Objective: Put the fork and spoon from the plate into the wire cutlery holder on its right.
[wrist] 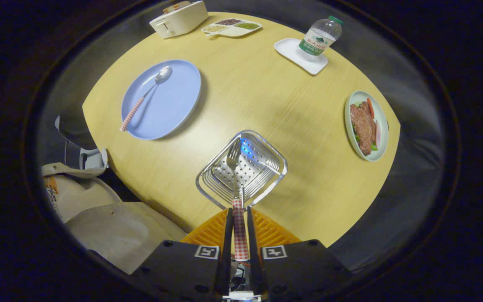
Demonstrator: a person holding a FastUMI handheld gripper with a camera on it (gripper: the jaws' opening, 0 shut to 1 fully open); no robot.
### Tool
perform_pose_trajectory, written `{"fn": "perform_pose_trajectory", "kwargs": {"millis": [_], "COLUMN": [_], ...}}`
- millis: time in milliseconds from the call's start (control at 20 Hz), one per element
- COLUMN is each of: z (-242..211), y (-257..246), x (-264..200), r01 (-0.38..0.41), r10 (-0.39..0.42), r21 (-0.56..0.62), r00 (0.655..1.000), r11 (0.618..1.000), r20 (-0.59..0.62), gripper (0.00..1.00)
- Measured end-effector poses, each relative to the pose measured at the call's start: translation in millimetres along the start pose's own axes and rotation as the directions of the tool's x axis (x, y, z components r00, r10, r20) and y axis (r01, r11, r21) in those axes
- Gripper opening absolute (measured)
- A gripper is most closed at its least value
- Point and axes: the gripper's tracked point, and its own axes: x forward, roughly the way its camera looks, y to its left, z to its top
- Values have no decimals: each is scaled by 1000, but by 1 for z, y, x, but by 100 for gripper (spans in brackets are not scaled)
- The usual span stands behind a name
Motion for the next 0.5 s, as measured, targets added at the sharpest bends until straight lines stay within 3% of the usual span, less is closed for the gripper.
{"fn": "perform_pose_trajectory", "kwargs": {"millis": [50,300,500], "z": [4,23,53], "y": [0,6,15], "x": [-2,-14,-36], "r01": [5,-1,-3], "r10": [-5,-13,-62], "r21": [10,85,170], "r00": [1000,985,925], "r11": [1000,996,985], "r20": [25,171,376], "gripper": [27,63,93]}}
